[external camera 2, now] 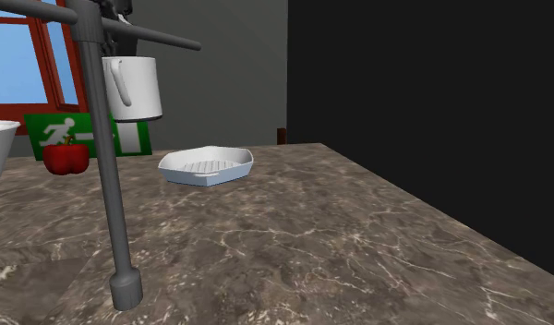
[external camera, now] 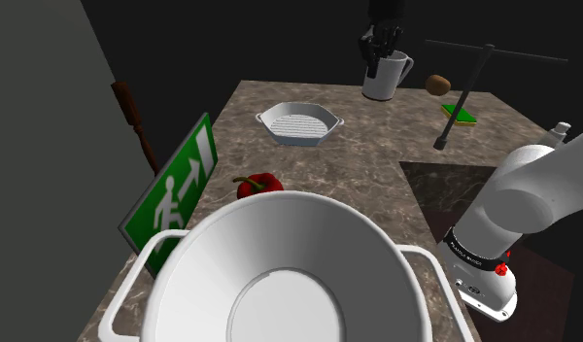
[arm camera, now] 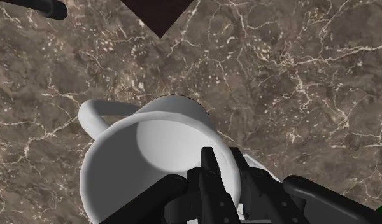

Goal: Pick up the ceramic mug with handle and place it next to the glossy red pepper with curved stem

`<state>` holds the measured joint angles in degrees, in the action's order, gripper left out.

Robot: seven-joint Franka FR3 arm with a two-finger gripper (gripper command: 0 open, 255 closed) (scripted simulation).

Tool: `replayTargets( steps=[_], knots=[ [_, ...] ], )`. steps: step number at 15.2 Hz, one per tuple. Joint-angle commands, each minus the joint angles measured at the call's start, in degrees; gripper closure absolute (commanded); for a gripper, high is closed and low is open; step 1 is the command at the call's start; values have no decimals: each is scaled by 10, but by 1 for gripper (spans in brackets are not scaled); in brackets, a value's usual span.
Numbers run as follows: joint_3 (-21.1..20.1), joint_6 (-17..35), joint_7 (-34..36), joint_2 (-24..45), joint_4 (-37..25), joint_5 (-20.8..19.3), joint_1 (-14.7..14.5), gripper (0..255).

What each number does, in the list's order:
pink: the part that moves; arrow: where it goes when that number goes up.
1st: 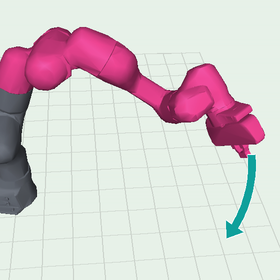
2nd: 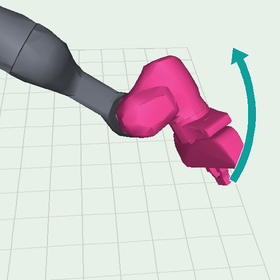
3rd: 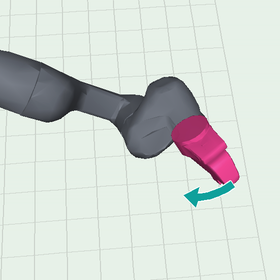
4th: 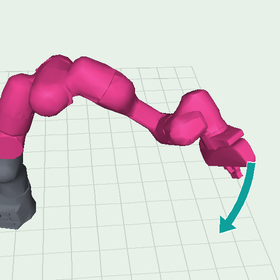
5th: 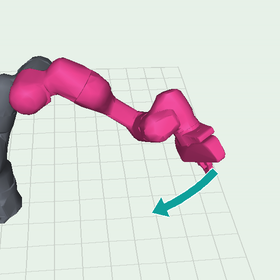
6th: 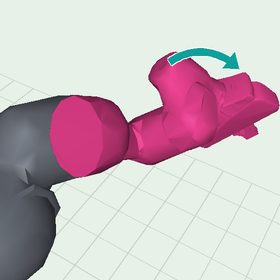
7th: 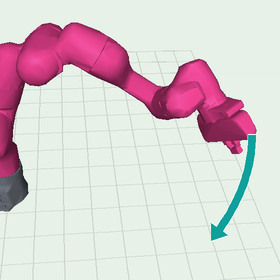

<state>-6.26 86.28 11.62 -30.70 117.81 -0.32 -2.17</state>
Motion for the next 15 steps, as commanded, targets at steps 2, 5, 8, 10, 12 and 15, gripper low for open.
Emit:
replayTargets(
  steps=[2, 5, 8, 10, 12, 15],
  knots=[
    [-35, -2, 45, -6, 5, 19, -14, 255],
    [-68, -6, 87, -7, 0, 37, -27, 255],
    [-101, -10, 130, -2, -10, 55, -38, 255],
    [-125, -11, 159, 5, -19, 65, -45, 255],
    [-148, -13, 188, 14, -31, 75, -52, 255],
    [-185, -13, 233, 33, -54, 86, -60, 255]
  ],
)
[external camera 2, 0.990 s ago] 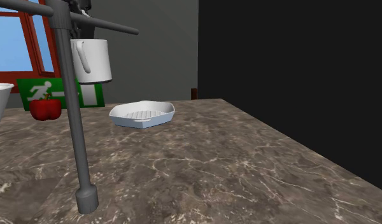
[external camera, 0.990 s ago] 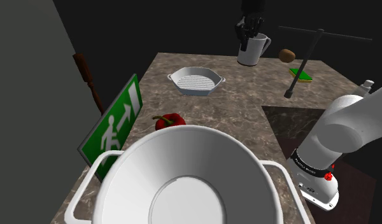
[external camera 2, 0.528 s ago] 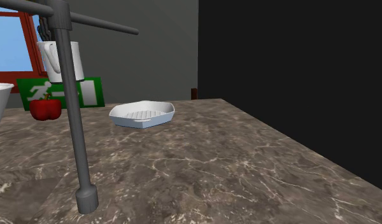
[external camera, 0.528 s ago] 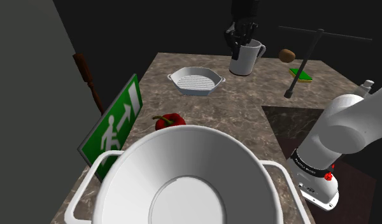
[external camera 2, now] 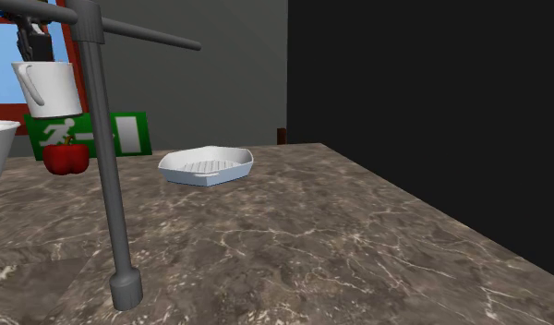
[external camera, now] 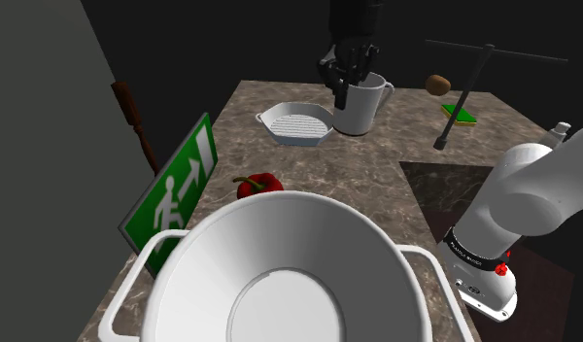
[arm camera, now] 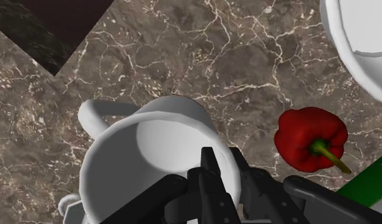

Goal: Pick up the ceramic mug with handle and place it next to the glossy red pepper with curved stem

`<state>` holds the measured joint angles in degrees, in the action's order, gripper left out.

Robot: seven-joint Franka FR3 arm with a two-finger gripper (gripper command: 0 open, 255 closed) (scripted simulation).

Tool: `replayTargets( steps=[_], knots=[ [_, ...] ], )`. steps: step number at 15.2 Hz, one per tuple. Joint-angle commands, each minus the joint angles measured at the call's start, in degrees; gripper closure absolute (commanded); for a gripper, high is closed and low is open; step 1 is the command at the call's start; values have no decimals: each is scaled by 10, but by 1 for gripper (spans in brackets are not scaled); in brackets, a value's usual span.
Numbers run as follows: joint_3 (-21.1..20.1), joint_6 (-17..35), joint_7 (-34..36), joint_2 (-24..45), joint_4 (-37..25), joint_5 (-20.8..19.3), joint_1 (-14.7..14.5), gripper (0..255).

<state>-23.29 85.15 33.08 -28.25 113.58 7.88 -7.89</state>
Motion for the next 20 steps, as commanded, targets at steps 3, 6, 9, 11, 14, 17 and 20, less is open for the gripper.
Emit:
replayTargets(
  steps=[3, 6, 9, 11, 14, 17, 20],
  knots=[
    [-53, -2, 66, 33, -40, 11, -10, 255],
    [-73, 6, 90, 46, -46, 14, -13, 255],
    [-74, 28, 88, 40, -18, 17, -15, 255],
    [-75, 43, 87, 36, 1, 19, -17, 255],
    [-77, 66, 86, 32, 27, 22, -19, 255],
    [-80, 88, 85, 29, 52, 25, -20, 255],
    [-83, 111, 84, 27, 77, 28, -22, 255]
  ],
)
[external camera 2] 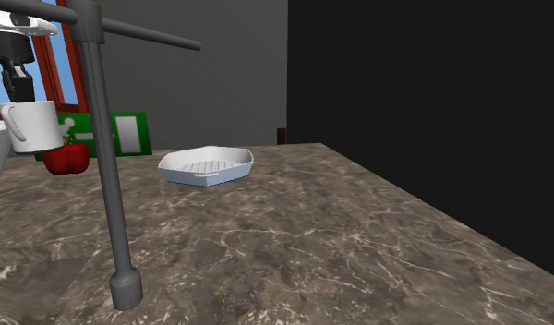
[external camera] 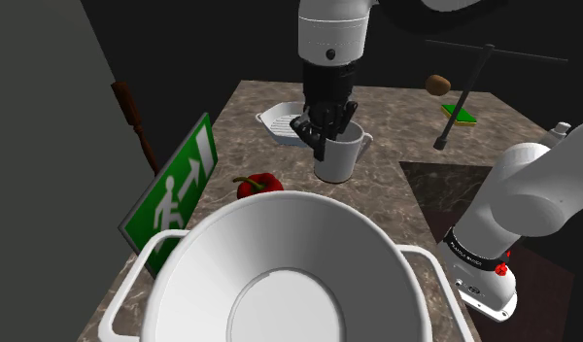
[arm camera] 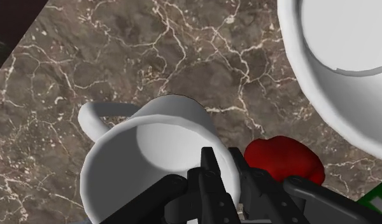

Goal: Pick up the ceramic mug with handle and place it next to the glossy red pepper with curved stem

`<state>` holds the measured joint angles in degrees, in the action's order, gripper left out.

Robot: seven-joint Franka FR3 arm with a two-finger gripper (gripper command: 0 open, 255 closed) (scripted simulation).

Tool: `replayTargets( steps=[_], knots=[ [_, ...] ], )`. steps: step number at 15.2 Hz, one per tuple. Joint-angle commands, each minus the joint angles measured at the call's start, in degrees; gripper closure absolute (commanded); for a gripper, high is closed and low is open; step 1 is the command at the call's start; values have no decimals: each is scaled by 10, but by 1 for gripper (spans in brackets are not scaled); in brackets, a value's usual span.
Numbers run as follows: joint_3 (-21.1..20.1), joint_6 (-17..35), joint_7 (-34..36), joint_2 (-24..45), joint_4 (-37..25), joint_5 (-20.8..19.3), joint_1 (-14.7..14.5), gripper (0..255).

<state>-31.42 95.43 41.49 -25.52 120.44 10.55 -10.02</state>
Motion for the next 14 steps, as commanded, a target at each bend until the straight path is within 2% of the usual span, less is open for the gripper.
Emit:
replayTargets(
  steps=[1, 14],
  knots=[
    [-2, 16, 0, -1, 16, 2, -1, 255],
    [-21, 116, 2, 7, 109, 10, -5, 255]
  ],
)
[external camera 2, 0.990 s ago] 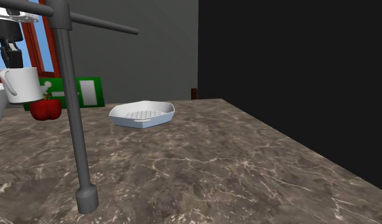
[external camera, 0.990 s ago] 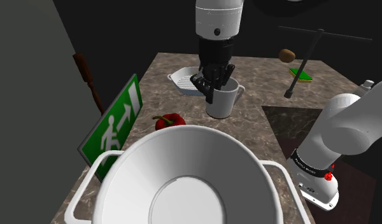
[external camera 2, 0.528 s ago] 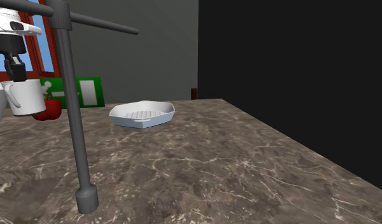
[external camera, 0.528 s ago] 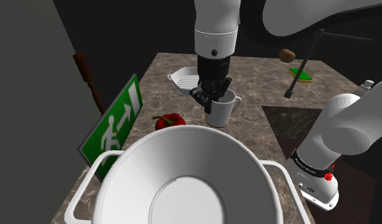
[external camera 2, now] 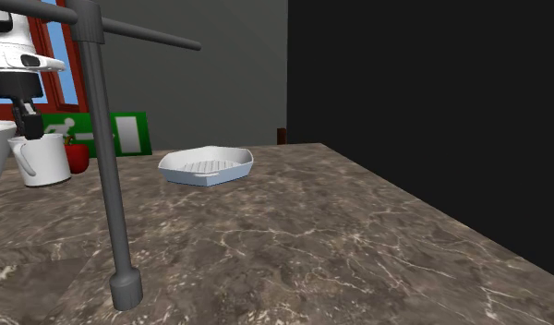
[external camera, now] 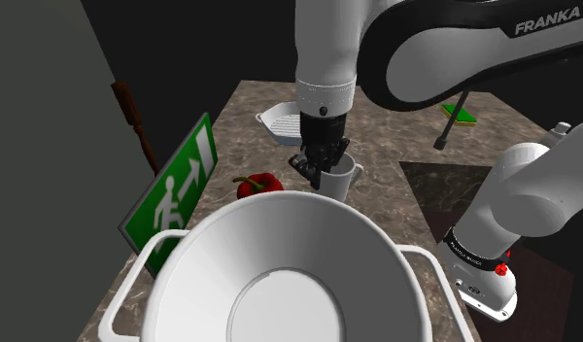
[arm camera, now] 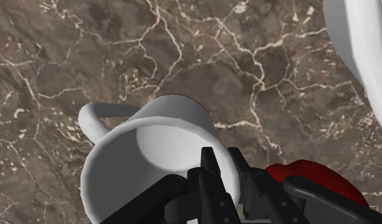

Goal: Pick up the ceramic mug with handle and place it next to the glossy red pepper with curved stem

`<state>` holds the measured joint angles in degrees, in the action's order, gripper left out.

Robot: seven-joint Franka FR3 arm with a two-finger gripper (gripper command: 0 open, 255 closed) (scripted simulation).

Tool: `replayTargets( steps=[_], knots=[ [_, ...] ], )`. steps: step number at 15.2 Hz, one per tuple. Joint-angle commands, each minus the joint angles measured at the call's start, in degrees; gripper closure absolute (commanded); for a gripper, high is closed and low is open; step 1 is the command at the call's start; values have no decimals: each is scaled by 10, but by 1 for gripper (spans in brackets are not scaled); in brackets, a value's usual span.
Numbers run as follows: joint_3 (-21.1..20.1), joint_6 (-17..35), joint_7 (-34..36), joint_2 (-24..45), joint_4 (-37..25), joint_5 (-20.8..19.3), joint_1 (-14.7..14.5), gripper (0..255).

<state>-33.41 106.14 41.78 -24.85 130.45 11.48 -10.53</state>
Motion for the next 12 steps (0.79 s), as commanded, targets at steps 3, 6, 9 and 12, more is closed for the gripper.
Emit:
replayTargets(
  steps=[3, 6, 9, 12],
  knots=[
    [-4, 24, 0, 4, 20, 1, 0, 255],
    [-4, 24, 0, 4, 20, 1, 0, 255],
    [-4, 24, 0, 4, 20, 1, 0, 255],
    [-4, 24, 0, 4, 20, 1, 0, 0]
  ],
)
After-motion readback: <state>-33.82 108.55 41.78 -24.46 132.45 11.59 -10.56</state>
